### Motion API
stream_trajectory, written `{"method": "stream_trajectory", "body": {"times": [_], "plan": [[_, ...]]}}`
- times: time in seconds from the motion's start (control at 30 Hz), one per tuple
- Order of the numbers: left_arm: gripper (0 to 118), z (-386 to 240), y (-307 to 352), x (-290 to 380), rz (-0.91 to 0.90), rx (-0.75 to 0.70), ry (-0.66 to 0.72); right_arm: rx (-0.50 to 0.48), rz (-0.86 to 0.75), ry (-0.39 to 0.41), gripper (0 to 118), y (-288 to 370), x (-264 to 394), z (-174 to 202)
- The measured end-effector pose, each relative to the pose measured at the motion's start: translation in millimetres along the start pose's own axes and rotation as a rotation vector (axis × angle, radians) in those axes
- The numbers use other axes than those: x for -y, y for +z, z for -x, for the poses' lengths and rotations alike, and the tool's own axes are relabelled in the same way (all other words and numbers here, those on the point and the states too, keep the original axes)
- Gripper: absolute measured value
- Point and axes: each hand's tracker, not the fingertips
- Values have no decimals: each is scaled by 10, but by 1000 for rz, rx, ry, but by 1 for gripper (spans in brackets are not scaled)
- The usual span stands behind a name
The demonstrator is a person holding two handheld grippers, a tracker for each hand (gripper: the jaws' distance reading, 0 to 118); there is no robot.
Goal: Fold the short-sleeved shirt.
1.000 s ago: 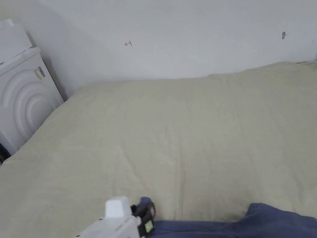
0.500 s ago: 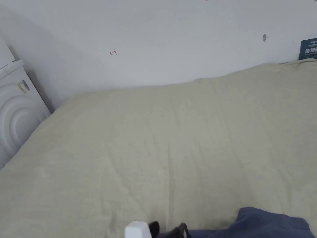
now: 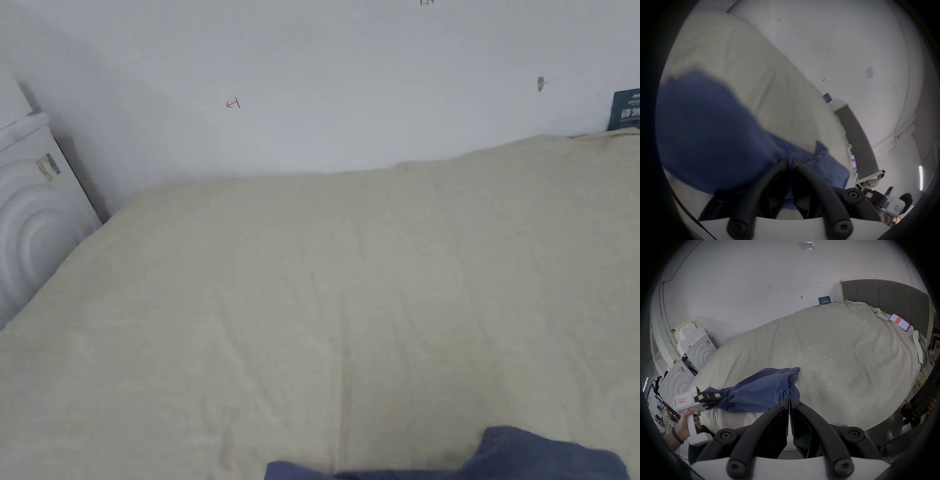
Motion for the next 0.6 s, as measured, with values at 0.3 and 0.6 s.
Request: {"method": "stream_trajectory", "body": {"times": [0.3, 0.6], "plan": [[4, -106, -25, -71, -61, -11, -44, 0, 4, -7, 2, -8, 25, 16], [15, 193, 1108, -638, -320, -6, 72, -62, -5, 11, 2, -48, -4, 167]]}}
